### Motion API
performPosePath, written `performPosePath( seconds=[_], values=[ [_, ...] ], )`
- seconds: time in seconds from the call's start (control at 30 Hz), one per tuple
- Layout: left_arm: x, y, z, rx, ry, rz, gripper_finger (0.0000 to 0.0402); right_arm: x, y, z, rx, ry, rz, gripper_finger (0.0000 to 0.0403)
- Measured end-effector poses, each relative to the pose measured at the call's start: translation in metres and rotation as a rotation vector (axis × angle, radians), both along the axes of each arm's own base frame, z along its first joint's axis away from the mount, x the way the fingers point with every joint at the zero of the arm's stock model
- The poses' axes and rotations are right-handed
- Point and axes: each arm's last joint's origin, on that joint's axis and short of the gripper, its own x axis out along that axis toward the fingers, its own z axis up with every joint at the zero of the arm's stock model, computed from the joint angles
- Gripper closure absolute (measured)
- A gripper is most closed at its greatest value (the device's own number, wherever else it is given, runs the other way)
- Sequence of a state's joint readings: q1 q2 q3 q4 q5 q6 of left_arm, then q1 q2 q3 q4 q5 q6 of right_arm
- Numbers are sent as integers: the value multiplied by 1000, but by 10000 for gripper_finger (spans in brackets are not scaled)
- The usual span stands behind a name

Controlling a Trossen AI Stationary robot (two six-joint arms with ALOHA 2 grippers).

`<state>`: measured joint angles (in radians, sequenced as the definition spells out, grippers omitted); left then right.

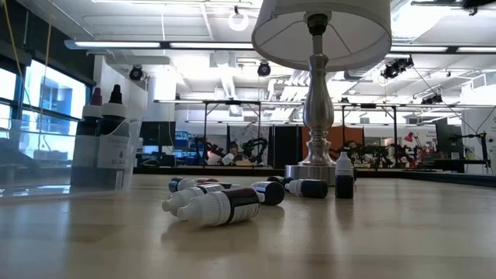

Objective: Pick & Place food coloring
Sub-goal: Put the blue food coloring bottle into the transparent bin

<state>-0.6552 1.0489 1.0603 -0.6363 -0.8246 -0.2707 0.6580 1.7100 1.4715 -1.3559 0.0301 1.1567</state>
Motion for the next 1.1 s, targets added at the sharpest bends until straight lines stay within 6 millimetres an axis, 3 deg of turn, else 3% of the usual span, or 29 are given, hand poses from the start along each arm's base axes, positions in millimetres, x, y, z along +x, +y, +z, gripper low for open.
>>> performPosePath(
  seconds=[0.23, 0.63, 0.77, 0.97, 1.1],
  values=[
    [0, 0, 0, 0, 0, 0, 325, -7, -13, -22, -28, 130, -67, 236],
    [0, 0, 0, 0, 0, 1, 325, 6, -17, -22, 36, 70, -98, 236],
    [0, 0, 0, -22, -1, 2, 325, 14, -11, -23, 47, -52, -11, 236],
    [1, -4, -3, -228, 20, -32, 325, 27, 7, -20, 96, -272, 212, 236],
    [8, -12, -11, -296, 80, -70, 325, 27, 17, -21, 87, -322, 319, 236]
  ],
)
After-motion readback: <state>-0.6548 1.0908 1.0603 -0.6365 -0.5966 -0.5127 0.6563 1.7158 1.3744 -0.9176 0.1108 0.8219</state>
